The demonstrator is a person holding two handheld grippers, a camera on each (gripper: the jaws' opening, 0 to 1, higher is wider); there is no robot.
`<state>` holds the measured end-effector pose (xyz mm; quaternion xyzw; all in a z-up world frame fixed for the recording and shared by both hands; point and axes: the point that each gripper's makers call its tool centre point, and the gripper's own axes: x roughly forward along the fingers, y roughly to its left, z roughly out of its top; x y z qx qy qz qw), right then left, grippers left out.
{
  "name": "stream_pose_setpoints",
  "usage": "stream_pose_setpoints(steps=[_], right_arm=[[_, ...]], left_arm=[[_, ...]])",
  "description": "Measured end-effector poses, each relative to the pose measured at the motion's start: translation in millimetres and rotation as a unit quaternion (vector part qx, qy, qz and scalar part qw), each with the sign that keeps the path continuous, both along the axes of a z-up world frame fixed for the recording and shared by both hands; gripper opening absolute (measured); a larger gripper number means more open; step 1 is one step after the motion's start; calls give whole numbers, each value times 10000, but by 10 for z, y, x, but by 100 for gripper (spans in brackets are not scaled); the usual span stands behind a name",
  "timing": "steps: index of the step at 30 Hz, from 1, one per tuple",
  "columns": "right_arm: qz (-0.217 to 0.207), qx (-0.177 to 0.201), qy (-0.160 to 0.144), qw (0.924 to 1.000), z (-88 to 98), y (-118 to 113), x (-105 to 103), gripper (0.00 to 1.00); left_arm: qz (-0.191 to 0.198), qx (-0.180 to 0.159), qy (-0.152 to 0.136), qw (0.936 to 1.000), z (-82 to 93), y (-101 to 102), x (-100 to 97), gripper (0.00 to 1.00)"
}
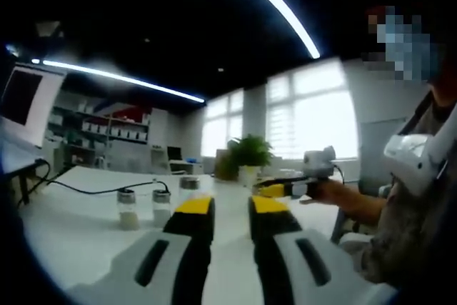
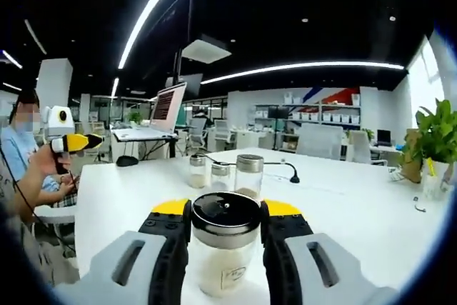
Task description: Rotate the seasoning bottle until the label or dispensing opening points toward the visible target arrow and the bottle remains upright within the marked orientation range
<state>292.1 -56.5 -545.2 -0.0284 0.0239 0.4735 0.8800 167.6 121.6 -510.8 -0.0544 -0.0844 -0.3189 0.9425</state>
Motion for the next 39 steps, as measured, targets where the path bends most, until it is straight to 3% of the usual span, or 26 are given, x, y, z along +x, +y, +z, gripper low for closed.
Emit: stream_pose_setpoints(steps=[1,7,11,14,18,22,27,31,34,37,39], right_arm=[[222,59,166,9996,-1,-11,-8,39],[914,104,290,9953,31,-40,-33,40],[1209,91,289,9922,33,-71,-4,40],[1630,42,217,9864,65,-44,-101,39],[1785,60,358,9833,89,-53,-81,41],[2094,-7,298,9774,88,-46,-76,42],[2515,197,306,9672,163,-21,-151,56],[2636,-108,54,9646,125,-9,-115,55],[2891,-74,250,9569,90,-5,-117,53],[2754,-109,248,9610,51,-15,-30,47],[2906,-44,279,9564,50,-17,-85,47]], left_arm=[[-4,-5,-11,10000,8,3,-6,20],[-46,-156,-28,9999,28,13,-4,20],[-83,-106,1,9999,2,-17,-1,20],[-89,-81,-9,9999,8,-27,-3,20],[-61,-98,-21,9999,17,-6,0,20],[-50,-94,-16,9999,11,5,2,20],[-51,-94,-33,9999,25,6,1,20],[-44,-90,-20,9999,17,13,8,20],[-44,-92,-11,9999,12,14,9,20],[-37,-94,-13,9999,14,16,7,20],[-42,-103,0,9999,13,14,11,20]])
